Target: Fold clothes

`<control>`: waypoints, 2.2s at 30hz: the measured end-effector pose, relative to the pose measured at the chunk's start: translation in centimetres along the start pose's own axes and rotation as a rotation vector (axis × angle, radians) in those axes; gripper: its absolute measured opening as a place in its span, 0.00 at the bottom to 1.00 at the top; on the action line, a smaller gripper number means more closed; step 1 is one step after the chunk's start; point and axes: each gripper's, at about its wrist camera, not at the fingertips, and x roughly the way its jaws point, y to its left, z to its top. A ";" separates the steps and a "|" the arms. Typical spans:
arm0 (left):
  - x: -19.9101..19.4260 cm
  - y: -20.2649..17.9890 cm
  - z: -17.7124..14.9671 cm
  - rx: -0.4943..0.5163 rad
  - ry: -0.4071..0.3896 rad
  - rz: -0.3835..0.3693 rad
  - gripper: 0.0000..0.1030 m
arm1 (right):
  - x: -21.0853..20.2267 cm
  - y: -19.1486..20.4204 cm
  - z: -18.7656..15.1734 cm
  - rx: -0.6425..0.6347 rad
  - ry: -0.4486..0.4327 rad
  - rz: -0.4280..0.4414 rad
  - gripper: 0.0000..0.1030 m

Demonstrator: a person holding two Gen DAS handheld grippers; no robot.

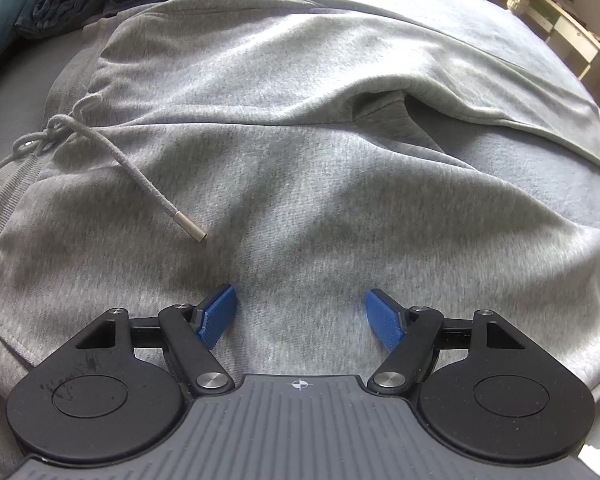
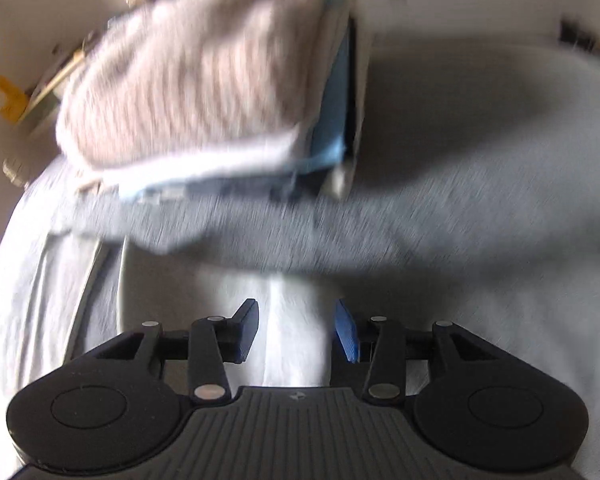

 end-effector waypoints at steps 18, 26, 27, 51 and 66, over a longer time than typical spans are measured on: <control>0.0 0.2 0.0 0.010 -0.007 -0.015 0.71 | 5.6 2.4 -3.0 -0.170 0.138 -0.073 0.00; -0.1 0.2 0.0 0.005 -0.003 -0.018 0.71 | 3.4 -0.5 -2.6 -0.125 0.119 -0.134 0.00; -0.1 0.2 0.1 0.005 -0.001 -0.018 0.71 | 3.4 -0.9 -2.7 -0.113 0.121 -0.144 0.00; 0.0 0.0 0.3 0.035 0.008 -0.013 0.71 | -9.2 2.3 0.3 -0.083 -0.099 0.255 0.00; -0.8 -0.1 0.3 0.073 0.007 -0.017 0.71 | -1.8 -10.5 -4.5 0.020 -0.069 0.081 0.03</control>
